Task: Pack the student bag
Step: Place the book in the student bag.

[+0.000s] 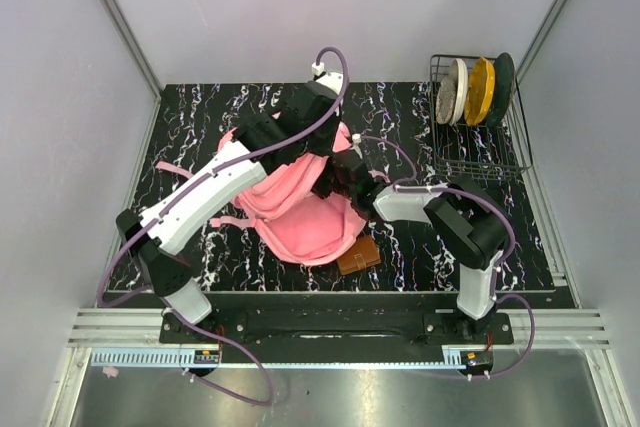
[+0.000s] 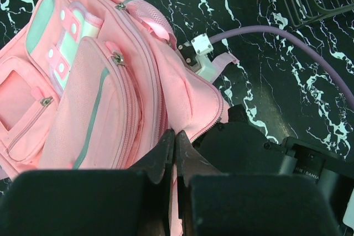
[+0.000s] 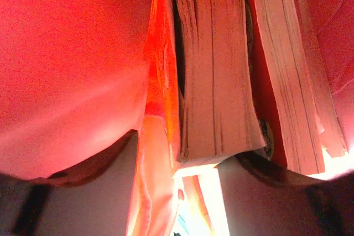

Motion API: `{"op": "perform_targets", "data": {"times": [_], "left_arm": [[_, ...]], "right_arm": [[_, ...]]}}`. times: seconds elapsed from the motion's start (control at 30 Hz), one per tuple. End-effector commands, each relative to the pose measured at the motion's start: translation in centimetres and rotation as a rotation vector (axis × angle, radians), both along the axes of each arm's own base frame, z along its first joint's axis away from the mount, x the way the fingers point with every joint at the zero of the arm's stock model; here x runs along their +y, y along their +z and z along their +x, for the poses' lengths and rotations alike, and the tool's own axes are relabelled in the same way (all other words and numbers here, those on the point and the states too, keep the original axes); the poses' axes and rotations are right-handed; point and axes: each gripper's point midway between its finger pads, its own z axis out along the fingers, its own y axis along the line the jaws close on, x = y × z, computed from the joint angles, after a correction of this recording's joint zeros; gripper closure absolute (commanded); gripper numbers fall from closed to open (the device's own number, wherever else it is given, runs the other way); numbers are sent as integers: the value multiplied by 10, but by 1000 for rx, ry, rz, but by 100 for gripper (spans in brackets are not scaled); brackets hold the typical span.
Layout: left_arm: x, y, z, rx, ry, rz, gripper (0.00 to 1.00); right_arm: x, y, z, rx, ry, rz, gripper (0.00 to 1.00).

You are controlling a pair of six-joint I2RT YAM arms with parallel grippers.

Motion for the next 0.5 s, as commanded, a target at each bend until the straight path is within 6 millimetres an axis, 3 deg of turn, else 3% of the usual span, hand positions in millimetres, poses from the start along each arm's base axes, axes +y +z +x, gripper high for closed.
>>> {"op": "perform_targets", "data": {"times": [0.0,0.07,0.1,0.17,0.2,0.27,0.3,0.4,0.47], "left_arm": [[2,77,2,-196,34,-202,100],[5,73,3,-195,47,-199,100],[7,72,4,-194,52,-198,100],[10,70,5,-193,62,-196,100],[11,69,6,-190,64,-194,100],[12,68,6,-189,66,-193,100],[12,67,6,-188,66,-192,100],[12,65,8,-185,67,-192,100],[12,64,8,-184,69,-193,100]], "right_arm": [[-4,44,-3,-135,13,13,31],[-12,38,-11,-141,17,-12,28],[-16,47,-14,-159,15,-7,26],[-23,45,-20,-178,25,-33,24],[-26,56,-22,-199,23,-31,23],[-34,53,-28,-203,27,-64,20],[-38,62,-31,-218,25,-59,20],[-44,65,-41,-206,35,-67,15],[-54,53,-51,-186,47,-117,16]]}}
